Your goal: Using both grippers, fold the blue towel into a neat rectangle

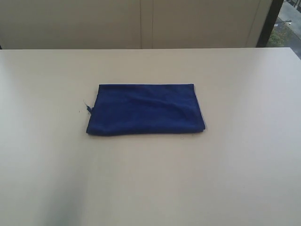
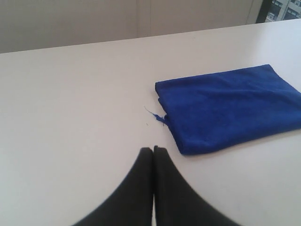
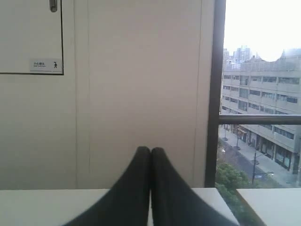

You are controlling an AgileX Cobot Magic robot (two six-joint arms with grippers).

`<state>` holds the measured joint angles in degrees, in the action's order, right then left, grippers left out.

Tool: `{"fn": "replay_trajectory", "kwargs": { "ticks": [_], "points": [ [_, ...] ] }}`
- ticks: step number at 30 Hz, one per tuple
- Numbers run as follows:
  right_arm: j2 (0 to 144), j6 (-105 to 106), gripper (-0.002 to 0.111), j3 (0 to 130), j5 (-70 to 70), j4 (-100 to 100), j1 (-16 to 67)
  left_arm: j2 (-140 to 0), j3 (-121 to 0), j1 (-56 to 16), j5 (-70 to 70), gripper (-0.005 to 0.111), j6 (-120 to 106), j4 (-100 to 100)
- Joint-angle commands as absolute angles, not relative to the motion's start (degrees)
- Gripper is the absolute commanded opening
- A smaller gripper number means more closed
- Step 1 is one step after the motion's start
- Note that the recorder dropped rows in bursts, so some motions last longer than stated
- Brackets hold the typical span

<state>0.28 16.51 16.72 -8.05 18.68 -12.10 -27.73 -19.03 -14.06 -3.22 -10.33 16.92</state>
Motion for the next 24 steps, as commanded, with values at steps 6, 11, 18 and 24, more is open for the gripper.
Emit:
{"fn": "replay_trajectory", "kwargs": {
  "ticks": [6,11,18,24],
  "points": [
    [0.00,4.00,0.000,16.62,-15.18,-1.42,-12.49,-27.39,-18.77,-13.77,-3.12,0.000,-10.55,17.49],
    [0.00,-0.35,0.000,16.62,-15.59,-1.89,-12.49,-27.39,-18.77,-13.77,-3.12,0.000,-10.55,17.49],
    [0.00,-0.37,0.000,16.51,-16.37,-2.28,-12.49,-27.39,-18.77,-13.77,-3.12,0.000,-10.55,17.49],
    [0.00,0.00,0.000,12.93,-16.33,-2.17,-12.49,-27.39,-18.77,-13.77,-3.12,0.000,-10.55,17.49]
  ]
}}
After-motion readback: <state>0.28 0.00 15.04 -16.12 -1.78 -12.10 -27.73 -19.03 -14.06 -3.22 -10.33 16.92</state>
